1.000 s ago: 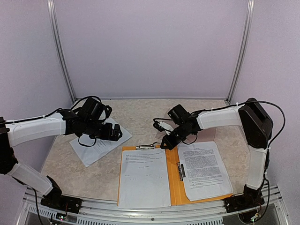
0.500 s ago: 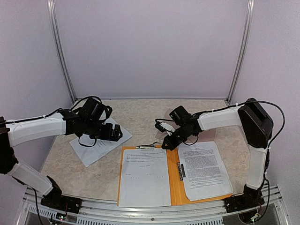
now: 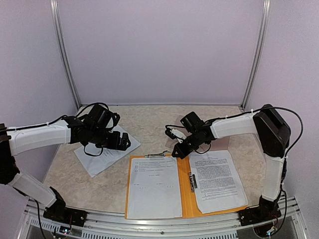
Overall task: Put the files into the folder
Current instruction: Insert the spring clip onto the folder.
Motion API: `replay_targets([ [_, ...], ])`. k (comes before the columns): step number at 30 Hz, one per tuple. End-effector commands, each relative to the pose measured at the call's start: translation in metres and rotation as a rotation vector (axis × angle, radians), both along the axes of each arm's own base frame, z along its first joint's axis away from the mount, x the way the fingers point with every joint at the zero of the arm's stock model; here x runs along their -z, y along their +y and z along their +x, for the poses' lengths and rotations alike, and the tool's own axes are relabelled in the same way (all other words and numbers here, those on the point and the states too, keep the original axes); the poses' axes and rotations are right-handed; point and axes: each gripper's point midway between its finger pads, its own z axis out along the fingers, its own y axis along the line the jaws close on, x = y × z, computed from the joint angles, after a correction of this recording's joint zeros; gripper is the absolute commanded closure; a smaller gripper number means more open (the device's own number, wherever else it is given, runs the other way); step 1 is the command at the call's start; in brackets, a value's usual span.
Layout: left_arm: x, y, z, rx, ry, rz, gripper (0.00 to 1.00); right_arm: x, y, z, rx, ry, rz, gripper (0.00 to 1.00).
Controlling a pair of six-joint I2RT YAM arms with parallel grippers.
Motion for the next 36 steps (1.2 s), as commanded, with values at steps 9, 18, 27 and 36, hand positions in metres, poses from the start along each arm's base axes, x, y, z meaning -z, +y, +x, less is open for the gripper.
replay_targets([
  [9,-0.006,-0.006,0.003,0.004,-0.01,0.006,0.01,-0.011,-0.002,0.013,0.029,-0.04,0.007,1.0],
  [18,-0.007,-0.007,0.002,0.008,-0.011,0.007,0.01,-0.013,0.0,0.013,0.023,-0.038,0.015,0.99],
  [27,-0.003,-0.007,0.002,0.009,-0.008,0.015,0.01,-0.027,0.001,0.012,0.029,-0.051,0.041,0.58],
  [36,-0.004,-0.016,0.005,0.032,-0.025,-0.013,0.01,-0.053,-0.007,0.007,0.045,-0.092,0.063,0.38],
])
